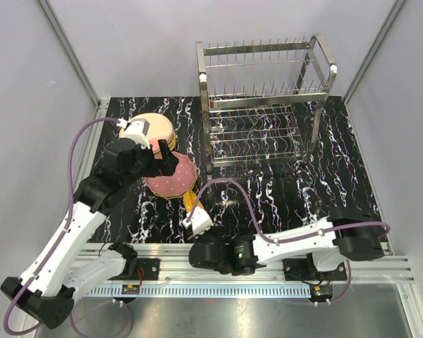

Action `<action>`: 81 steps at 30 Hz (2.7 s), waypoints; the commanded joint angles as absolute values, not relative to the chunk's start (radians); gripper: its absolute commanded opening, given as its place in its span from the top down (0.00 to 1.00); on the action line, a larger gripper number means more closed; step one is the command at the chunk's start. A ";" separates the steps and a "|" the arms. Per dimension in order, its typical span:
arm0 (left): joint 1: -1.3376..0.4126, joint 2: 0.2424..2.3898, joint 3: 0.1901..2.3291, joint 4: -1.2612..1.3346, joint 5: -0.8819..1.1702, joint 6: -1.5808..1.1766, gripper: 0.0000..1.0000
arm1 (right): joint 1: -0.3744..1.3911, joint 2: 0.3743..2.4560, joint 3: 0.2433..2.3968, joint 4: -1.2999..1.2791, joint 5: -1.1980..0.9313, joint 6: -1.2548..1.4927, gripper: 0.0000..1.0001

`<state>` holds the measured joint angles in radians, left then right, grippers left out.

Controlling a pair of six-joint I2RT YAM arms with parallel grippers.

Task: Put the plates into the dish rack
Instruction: Pass the plate from the left arm to the right, then insert the plate into the dish rack

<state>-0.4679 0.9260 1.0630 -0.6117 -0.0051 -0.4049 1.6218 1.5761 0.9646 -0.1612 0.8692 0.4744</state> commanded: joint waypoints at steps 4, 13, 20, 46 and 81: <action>-0.469 0.779 0.976 -0.598 -0.225 -0.261 0.01 | 1.566 1.353 0.914 -0.058 0.914 0.520 1.00; -0.469 0.630 0.755 -0.472 -0.265 -0.221 0.01 | 1.439 1.187 0.925 -0.075 0.807 0.468 1.00; -0.471 0.640 0.749 -0.486 -0.225 -0.216 0.01 | 1.347 1.163 1.043 -0.124 0.753 0.443 1.00; -0.471 0.652 0.735 -0.482 -0.262 -0.219 0.01 | 1.051 1.345 1.854 -0.265 0.485 0.130 1.00; -0.471 0.747 0.741 -0.483 -0.258 -0.213 0.01 | 0.612 1.861 2.519 -0.244 0.074 0.195 1.00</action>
<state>-0.4679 0.7475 0.7418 -0.5285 -0.2440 -0.2306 0.6216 1.8721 2.4359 -0.4442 0.1059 0.2119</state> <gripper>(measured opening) 0.987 0.330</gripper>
